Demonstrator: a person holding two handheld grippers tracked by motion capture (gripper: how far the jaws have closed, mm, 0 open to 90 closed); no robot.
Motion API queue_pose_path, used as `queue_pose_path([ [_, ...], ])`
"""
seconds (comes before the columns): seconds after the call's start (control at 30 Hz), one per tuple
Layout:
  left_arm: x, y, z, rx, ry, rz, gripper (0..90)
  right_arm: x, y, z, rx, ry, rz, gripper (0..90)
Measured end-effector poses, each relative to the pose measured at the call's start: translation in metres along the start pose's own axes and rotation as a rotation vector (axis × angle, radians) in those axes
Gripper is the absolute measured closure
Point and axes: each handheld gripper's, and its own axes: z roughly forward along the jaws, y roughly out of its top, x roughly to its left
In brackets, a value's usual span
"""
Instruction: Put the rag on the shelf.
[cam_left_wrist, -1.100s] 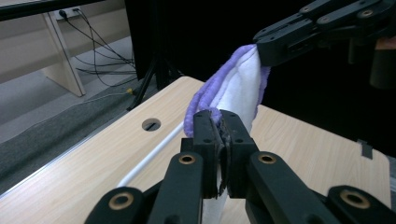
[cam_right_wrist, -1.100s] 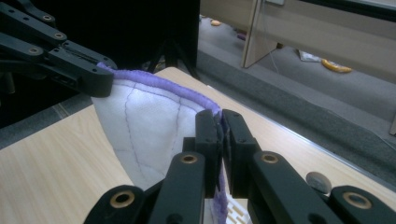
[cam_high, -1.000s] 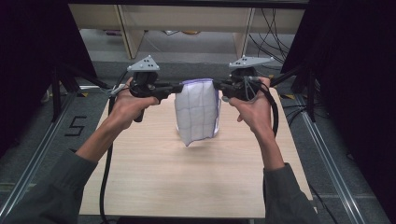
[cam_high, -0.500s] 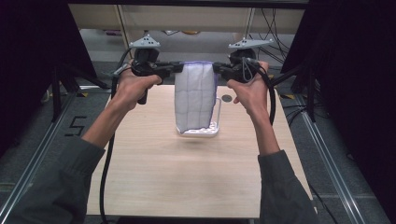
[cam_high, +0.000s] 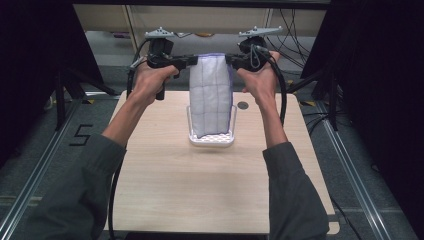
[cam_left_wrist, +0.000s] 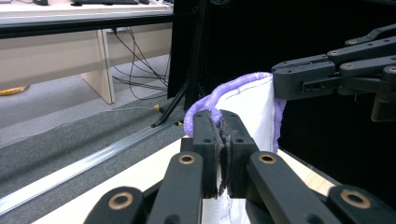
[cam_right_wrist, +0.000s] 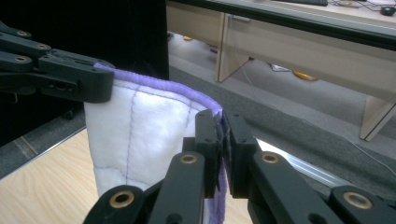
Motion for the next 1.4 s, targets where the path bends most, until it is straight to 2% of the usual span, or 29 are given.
queue_pose_path([
  [0.07,0.006,-0.002,0.006,-0.006,-0.014,-0.020,85.3,-0.003,-0.001,0.008,-0.004,0.000,0.004,85.8],
  [0.23,0.021,-0.012,0.024,0.016,-0.002,-0.040,85.1,-0.014,-0.009,0.030,0.021,-0.011,0.028,85.6],
  [0.37,0.030,-0.018,0.038,0.021,0.004,-0.032,85.2,-0.023,-0.016,0.046,0.033,-0.009,0.042,85.6],
  [0.5,0.040,-0.026,0.050,0.042,0.025,-0.040,85.1,-0.029,-0.022,0.062,0.064,-0.038,0.044,85.6],
  [0.63,0.048,-0.034,0.057,0.056,0.047,-0.057,85.2,-0.034,-0.028,0.070,0.076,-0.045,0.057,85.6],
  [0.7,0.050,-0.039,0.061,0.063,0.043,-0.058,85.1,-0.036,-0.032,0.073,0.080,-0.046,0.063,85.5],
  [0.8,0.054,-0.048,0.065,0.083,0.047,-0.063,85.1,-0.042,-0.043,0.079,0.103,-0.062,0.073,85.3],
  [0.87,0.056,-0.054,0.069,0.100,0.053,-0.059,85.1,-0.045,-0.050,0.083,0.111,-0.053,0.099,85.2],
  [1.0,0.055,-0.066,0.076,0.136,0.052,-0.053,85.2,-0.046,-0.065,0.093,0.155,-0.050,0.084,85.2],
  [1.07,0.056,-0.071,0.078,0.148,0.042,-0.053,85.3,-0.047,-0.069,0.096,0.179,-0.047,0.105,85.1],
  [1.1,0.055,-0.073,0.079,0.156,0.043,-0.051,85.2,-0.048,-0.072,0.098,0.185,-0.042,0.088,85.1],
  [1.13,0.055,-0.074,0.080,0.166,0.043,-0.047,85.2,-0.047,-0.074,0.099,0.211,-0.043,0.104,85.0],
  [1.23,0.055,-0.077,0.081,0.178,0.037,-0.051,85.2,-0.050,-0.080,0.104,0.225,-0.031,0.103,84.8],
  [1.27,0.055,-0.079,0.081,0.183,0.032,-0.054,85.2,-0.048,-0.082,0.105,0.240,-0.032,0.127,84.7],
  [1.33,0.055,-0.083,0.081,0.201,0.039,-0.050,85.1,-0.049,-0.086,0.108,0.238,-0.029,0.125,84.1],
  [1.37,0.055,-0.085,0.082,0.209,0.040,-0.050,85.0,-0.051,-0.086,0.109,0.254,-0.024,0.103,83.1],
  [1.4,0.055,-0.087,0.082,0.213,0.040,-0.056,84.6,-0.050,-0.088,0.110,0.251,-0.029,0.114,80.6],
])
